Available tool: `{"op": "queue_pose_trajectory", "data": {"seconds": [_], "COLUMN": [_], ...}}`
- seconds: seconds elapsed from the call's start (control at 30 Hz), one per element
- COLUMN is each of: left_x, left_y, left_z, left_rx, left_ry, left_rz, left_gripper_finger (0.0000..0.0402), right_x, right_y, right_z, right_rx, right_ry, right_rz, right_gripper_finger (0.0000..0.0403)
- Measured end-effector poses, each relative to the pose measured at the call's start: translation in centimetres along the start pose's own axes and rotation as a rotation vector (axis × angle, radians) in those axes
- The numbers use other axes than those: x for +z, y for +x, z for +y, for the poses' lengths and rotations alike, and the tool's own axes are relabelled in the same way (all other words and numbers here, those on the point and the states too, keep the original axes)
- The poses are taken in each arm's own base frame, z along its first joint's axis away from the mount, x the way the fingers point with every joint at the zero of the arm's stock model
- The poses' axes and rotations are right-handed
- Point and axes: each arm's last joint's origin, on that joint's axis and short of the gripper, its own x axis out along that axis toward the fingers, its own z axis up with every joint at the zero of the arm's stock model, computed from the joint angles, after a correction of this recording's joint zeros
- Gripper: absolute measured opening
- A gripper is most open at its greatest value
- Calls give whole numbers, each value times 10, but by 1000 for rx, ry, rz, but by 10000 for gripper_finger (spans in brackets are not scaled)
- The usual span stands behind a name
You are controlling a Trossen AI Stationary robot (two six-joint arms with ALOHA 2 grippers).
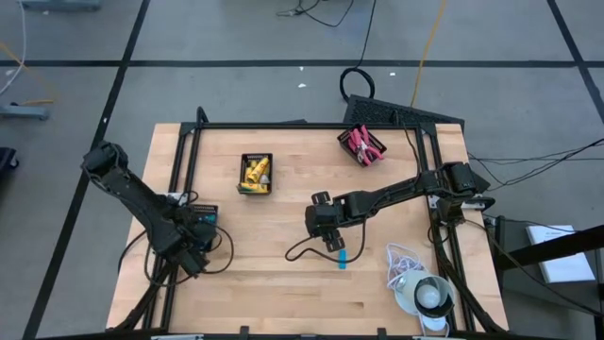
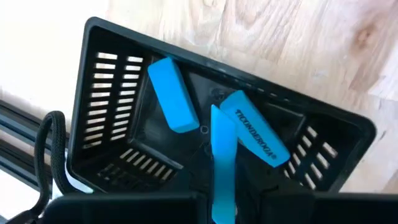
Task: Pick & Place School Supplies
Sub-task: Put the blue eraser into the bottom black bin
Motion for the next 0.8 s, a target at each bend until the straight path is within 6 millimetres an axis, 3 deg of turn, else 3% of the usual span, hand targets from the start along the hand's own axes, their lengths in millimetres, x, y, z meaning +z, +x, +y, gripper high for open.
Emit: {"op": "queue_pose_trajectory", "data": {"seconds": [0.07,0.27,0.37,0.6,0.8], "left_x": [0,0,0,2,31], "left_y": [-1,-2,-2,-6,-18], "left_z": [1,2,2,6,3], "left_rx": [-7,-10,-10,-9,-148], "left_ry": [-9,-25,-24,-20,-35], "left_rz": [-12,-18,-18,-101,-384], "left_gripper_finger": [50,169,205,223,224], "right_x": [0,0,0,2,1], "right_y": [0,0,0,-5,-37], "right_z": [0,0,0,-1,4], "right_rx": [0,0,0,-8,-53], "right_ry": [0,7,7,9,18], "right_rz": [0,0,0,-28,-26], "right_gripper_finger": [210,210,210,210,210]}}
